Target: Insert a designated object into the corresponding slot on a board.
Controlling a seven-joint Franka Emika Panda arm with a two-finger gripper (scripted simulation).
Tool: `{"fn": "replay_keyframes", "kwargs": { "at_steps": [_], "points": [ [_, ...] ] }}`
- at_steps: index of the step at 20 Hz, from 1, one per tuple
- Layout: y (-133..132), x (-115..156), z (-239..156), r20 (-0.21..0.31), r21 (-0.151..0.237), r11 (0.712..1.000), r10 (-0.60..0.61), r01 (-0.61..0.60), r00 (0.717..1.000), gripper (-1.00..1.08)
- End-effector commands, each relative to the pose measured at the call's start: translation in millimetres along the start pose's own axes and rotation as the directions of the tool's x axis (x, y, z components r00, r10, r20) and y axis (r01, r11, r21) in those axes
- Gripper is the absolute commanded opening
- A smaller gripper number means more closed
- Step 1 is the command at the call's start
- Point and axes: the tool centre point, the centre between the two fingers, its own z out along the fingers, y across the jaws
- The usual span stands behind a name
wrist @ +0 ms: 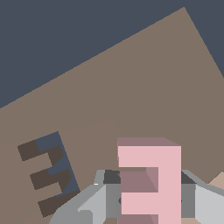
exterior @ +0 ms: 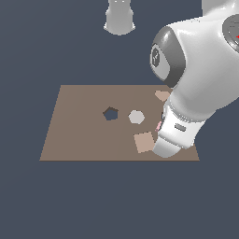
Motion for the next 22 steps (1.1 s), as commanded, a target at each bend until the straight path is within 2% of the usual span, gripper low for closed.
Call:
{"fn": "replay_keyframes", "kwargs": {
  "at_steps": [1,11,16,22],
  "points": [
    [-17,2,-1,0.0,-0.001,0.996,-0.09,0.09,0.996,-1.0],
    [-59,0,-1,0.001,0.0,0.953,-0.303,0.303,0.953,-1.0],
    [-67,-1,-1,0.001,0.0,0.939,-0.343,0.343,0.939,-1.0],
    [-67,-2,-1,0.001,0.001,0.939,-0.343,0.343,0.939,-1.0]
  ]
}}
